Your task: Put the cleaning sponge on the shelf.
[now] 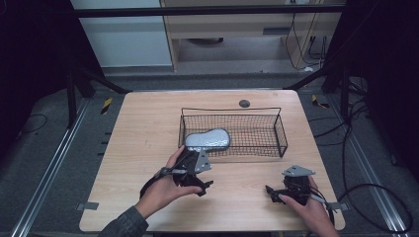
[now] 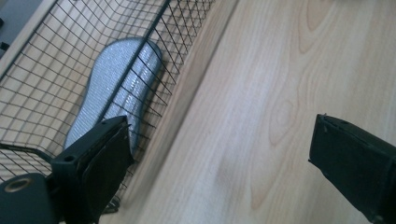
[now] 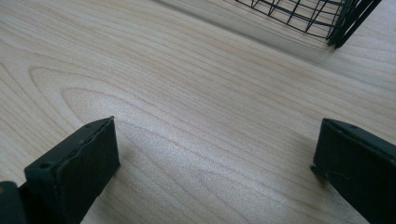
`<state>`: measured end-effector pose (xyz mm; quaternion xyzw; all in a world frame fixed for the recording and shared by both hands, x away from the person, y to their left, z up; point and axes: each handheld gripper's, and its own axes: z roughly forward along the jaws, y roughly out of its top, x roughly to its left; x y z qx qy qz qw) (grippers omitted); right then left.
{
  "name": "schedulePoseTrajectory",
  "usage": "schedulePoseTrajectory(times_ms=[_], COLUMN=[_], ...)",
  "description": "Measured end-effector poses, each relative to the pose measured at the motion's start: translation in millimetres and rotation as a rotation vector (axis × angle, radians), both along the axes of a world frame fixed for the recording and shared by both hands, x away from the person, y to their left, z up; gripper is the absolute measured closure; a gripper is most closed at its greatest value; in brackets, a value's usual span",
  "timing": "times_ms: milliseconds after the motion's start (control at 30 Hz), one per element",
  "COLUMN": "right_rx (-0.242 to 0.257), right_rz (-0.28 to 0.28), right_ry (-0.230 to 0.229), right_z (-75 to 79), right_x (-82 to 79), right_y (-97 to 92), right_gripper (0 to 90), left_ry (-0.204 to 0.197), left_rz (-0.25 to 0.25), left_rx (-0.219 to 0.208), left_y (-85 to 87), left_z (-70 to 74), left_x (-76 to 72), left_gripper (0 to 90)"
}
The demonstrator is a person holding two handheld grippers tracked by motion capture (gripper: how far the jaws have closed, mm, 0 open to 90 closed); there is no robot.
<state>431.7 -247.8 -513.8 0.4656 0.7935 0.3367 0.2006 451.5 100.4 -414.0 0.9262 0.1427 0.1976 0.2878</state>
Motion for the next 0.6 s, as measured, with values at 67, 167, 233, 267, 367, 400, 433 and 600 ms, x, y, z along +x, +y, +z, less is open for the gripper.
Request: schedulePoseTrajectory(times_ms=[67,167,233,267,367,400,433,600], right_rx=[-0.001,0.001,0.001,0.001,0.001,0.001,0.001,0.000], right_rz=[0.002,0.003,0.003,0.003,0.003,0.003,0.003,0.004], right_ry=[-0.002,-0.003,-0.003,-0.002,-0.002,-0.002,-0.003,-0.003], right_z=[0.0,-0.2,-0.1,-0.1,-0.1,-0.2,-0.2,-0.1], right_x=[0.0,-0.1,-0.1,-0.1,-0.2,-0.2,-0.1,-0.1], right_y=[-0.2,-0.2,-0.2,-0.2,-0.2,-0.2,-0.2,-0.3], right_gripper=[0.3,0.3,0.3,0.3,0.3,0.3,0.3,0.3], left_ry=[0.000,0.010,0.013,0.011,0.020,0.023,0.024,0.037], left_rz=[0.009,0.028,0.047,0.055,0.084,0.093,0.099,0.155], left_rx=[0.006,0.001,-0.002,-0.005,-0.015,-0.014,-0.004,-0.017], left_y=[6.3,17.8,26.3,30.8,43.9,47.6,51.6,72.6], left_z=[-2.6,-6.1,-7.9,-9.0,-12.7,-14.6,-16.2,-21.9], left_x=[-3.5,-7.0,-8.2,-8.6,-10.3,-11.0,-11.4,-8.9], left_gripper=[4.9,4.8,4.8,4.8,4.8,4.9,4.9,5.0])
